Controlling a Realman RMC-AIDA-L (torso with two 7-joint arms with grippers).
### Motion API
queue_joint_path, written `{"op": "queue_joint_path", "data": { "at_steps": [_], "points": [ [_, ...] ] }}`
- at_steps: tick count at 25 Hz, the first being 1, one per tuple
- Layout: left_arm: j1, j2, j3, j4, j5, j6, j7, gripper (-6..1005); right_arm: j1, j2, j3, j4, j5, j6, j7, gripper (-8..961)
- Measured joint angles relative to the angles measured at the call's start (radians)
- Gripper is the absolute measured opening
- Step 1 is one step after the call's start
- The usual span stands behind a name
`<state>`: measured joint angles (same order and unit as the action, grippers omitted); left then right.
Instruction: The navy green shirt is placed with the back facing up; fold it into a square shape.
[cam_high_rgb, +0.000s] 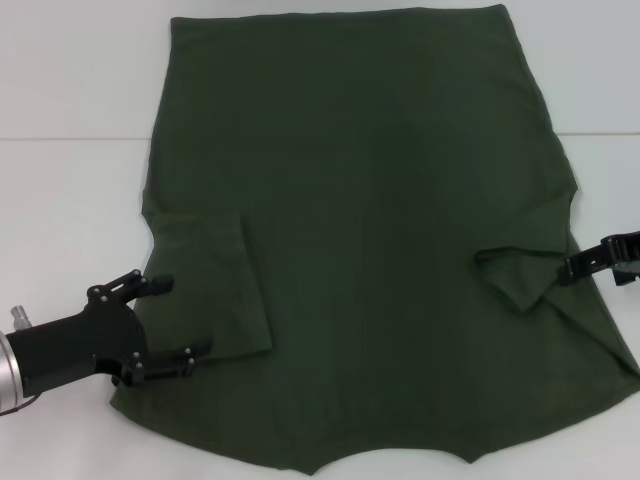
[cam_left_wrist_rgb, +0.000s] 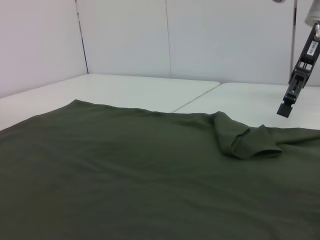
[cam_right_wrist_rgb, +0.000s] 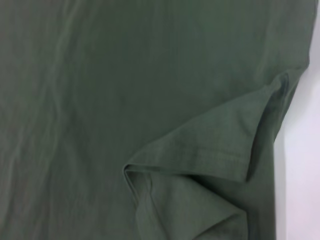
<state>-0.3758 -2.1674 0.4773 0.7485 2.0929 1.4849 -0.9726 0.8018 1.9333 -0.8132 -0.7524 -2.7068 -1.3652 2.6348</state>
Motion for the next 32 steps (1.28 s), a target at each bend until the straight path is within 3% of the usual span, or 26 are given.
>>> {"op": "queue_joint_path", "data": {
  "at_steps": [13, 27, 32],
  "points": [
    [0.004, -0.001, -0.001, -0.002, -0.002, 0.001, 0.0, 937, 0.003, 0.032, 0.002, 0.013, 0.007, 0.029, -0.037, 919],
    [0.005, -0.003, 0.0, -0.002, -0.002, 0.0, 0.0, 936, -0.017, 0.034, 0.002, 0.024, 0.007, 0.024, -0.043, 919],
    [0.001, -0.003, 0.0, -0.002, -0.002, 0.0, 0.0, 937, -0.016, 0.047, 0.001, 0.024, 0.009, 0.023, -0.049, 920]
  ]
}}
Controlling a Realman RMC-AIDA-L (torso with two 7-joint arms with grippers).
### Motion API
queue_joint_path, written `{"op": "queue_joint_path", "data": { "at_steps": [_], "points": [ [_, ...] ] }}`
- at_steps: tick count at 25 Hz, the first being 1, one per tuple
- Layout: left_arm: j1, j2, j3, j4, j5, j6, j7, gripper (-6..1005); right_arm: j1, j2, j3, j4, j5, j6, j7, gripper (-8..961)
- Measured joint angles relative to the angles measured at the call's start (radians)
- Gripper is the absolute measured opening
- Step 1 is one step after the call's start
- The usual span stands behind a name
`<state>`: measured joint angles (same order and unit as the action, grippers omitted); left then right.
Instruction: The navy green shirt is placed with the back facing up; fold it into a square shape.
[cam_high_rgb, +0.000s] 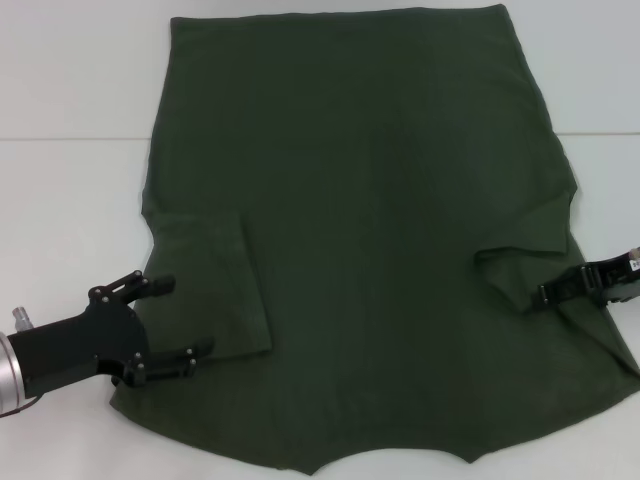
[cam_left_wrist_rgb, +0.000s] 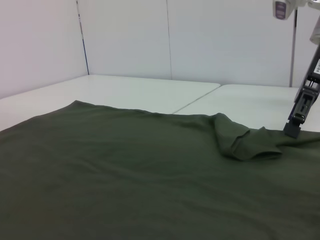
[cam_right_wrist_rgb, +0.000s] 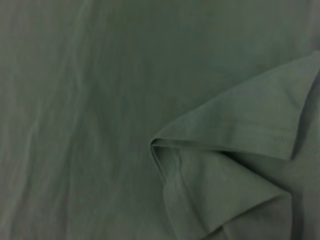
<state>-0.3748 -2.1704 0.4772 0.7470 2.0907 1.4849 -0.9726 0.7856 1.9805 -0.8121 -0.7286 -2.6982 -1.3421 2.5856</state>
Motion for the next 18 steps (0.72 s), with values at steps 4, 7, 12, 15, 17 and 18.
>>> {"op": "queue_joint_path", "data": {
  "at_steps": [4, 7, 12, 15, 17, 18],
  "points": [
    [-0.001, 0.001, 0.0, 0.0, 0.0, 0.0, 0.0, 937, 0.007, 0.008, 0.002, 0.0, 0.002, 0.0, -0.003, 920],
    [-0.001, 0.001, 0.0, 0.0, 0.0, 0.0, 0.0, 937, 0.01, 0.012, 0.007, 0.0, 0.043, -0.012, -0.013, 921],
    [0.001, 0.001, 0.0, 0.0, -0.001, -0.001, 0.0, 937, 0.006, 0.003, 0.008, -0.001, 0.228, -0.104, -0.075, 921],
    [0.001, 0.001, 0.0, -0.001, -0.001, -0.002, 0.0, 937, 0.003, 0.001, 0.008, 0.002, 0.29, -0.152, -0.104, 921],
    [0.0, 0.001, 0.0, -0.009, -0.001, -0.002, 0.0, 937, -0.004, 0.001, 0.008, 0.0, 0.3, -0.167, -0.107, 921],
    [-0.001, 0.001, 0.0, -0.012, -0.001, -0.002, 0.001, 937, -0.01, 0.001, 0.008, -0.002, 0.3, -0.169, -0.107, 922]
  ]
}}
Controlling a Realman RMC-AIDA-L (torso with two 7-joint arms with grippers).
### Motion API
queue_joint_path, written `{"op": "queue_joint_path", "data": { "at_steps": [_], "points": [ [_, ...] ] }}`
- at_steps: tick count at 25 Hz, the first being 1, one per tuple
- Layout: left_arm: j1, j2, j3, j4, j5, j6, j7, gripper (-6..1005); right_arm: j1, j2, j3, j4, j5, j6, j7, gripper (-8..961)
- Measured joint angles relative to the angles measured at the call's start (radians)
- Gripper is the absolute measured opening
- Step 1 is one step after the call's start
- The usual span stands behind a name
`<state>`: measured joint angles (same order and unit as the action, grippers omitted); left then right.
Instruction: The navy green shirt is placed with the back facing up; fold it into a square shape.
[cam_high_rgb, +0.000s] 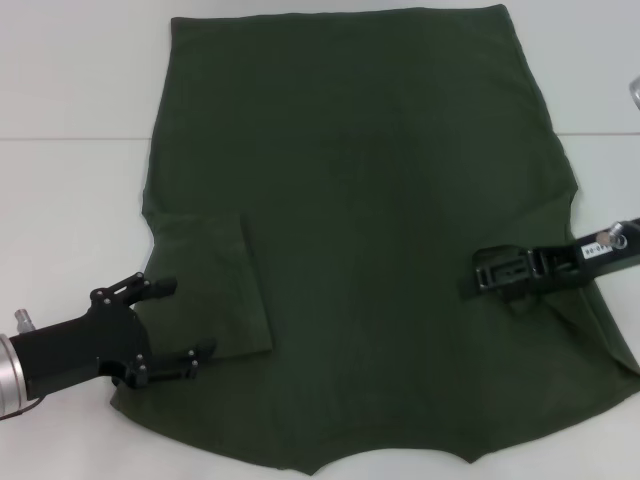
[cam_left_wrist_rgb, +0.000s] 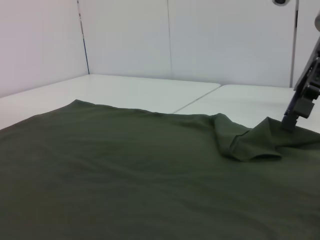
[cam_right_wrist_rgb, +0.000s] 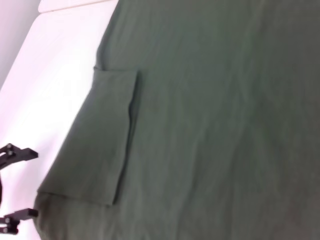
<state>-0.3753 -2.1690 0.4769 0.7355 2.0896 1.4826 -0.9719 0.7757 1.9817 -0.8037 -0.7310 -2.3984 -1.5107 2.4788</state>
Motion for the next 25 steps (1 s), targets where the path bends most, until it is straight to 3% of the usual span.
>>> {"op": "queue_joint_path", "data": {
  "at_steps": [5, 8, 12, 14, 21, 23, 25],
  "points": [
    [0.0, 0.0, -0.005, 0.0, -0.002, 0.002, -0.034, 936, -0.055, -0.017, 0.025, -0.008, 0.043, -0.017, -0.033, 922],
    [-0.007, 0.009, -0.03, 0.031, -0.003, 0.024, -0.2, 936, -0.099, -0.028, 0.079, -0.008, 0.119, -0.078, -0.119, 922],
    [-0.02, 0.042, -0.059, 0.091, 0.068, 0.075, -0.542, 936, -0.18, -0.031, 0.126, -0.001, 0.182, -0.186, -0.353, 923],
    [-0.035, 0.064, -0.088, 0.109, 0.133, 0.109, -0.677, 936, -0.228, -0.014, 0.133, 0.002, 0.197, -0.22, -0.527, 923],
    [-0.119, 0.138, -0.267, 0.124, 0.398, 0.23, -1.121, 936, -0.347, 0.096, 0.194, 0.002, 0.25, -0.179, -1.063, 923],
    [-0.129, 0.15, -0.296, 0.125, 0.426, 0.249, -1.233, 936, -0.357, 0.113, 0.207, 0.018, 0.251, -0.128, -1.15, 923],
    [-0.133, 0.157, -0.309, 0.126, 0.446, 0.262, -1.33, 936, -0.36, 0.114, 0.208, 0.049, 0.251, -0.081, -1.217, 924]
  ]
}}
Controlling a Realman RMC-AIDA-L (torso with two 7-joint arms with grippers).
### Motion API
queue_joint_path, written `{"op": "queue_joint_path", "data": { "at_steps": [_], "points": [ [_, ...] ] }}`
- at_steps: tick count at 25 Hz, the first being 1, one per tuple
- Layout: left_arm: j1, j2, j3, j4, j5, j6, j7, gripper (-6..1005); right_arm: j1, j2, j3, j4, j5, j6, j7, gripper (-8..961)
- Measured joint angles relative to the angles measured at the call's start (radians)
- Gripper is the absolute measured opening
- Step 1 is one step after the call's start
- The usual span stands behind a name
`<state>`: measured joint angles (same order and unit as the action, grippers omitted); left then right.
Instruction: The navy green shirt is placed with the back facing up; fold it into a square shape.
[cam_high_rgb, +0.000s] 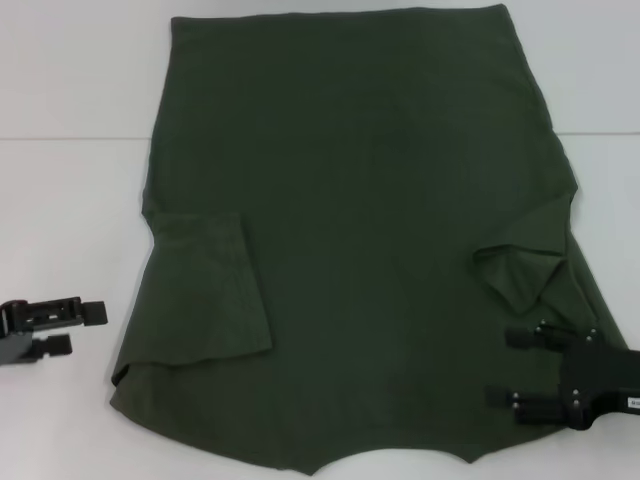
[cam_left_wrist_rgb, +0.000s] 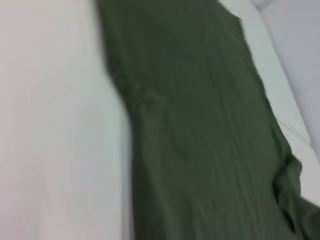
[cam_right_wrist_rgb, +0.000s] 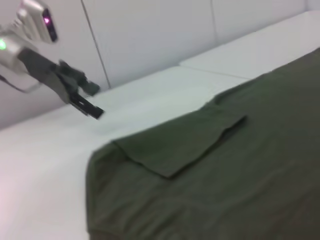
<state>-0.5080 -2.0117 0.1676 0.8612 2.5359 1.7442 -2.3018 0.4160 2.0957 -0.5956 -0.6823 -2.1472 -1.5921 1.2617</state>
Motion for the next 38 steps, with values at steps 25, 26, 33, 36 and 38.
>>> {"op": "queue_joint_path", "data": {
  "at_steps": [25, 26, 33, 36, 38],
  "points": [
    [-0.053, 0.025, 0.028, -0.11, 0.163, -0.061, -0.208, 937, -0.019, -0.005, 0.055, 0.018, 0.044, -0.003, -0.328, 926],
    [-0.054, 0.026, 0.033, -0.116, 0.168, -0.071, -0.208, 937, -0.019, -0.005, 0.055, 0.018, 0.046, -0.003, -0.328, 926],
    [-0.061, 0.026, 0.043, -0.149, 0.168, -0.087, -0.197, 937, -0.017, -0.005, 0.056, 0.018, 0.052, -0.003, -0.328, 925],
    [-0.064, 0.026, 0.044, -0.167, 0.17, -0.102, -0.192, 937, -0.015, -0.005, 0.056, 0.018, 0.052, 0.0, -0.328, 925],
    [-0.064, 0.025, 0.045, -0.174, 0.168, -0.105, -0.19, 937, -0.014, -0.005, 0.056, 0.018, 0.052, 0.003, -0.328, 925]
  ]
}}
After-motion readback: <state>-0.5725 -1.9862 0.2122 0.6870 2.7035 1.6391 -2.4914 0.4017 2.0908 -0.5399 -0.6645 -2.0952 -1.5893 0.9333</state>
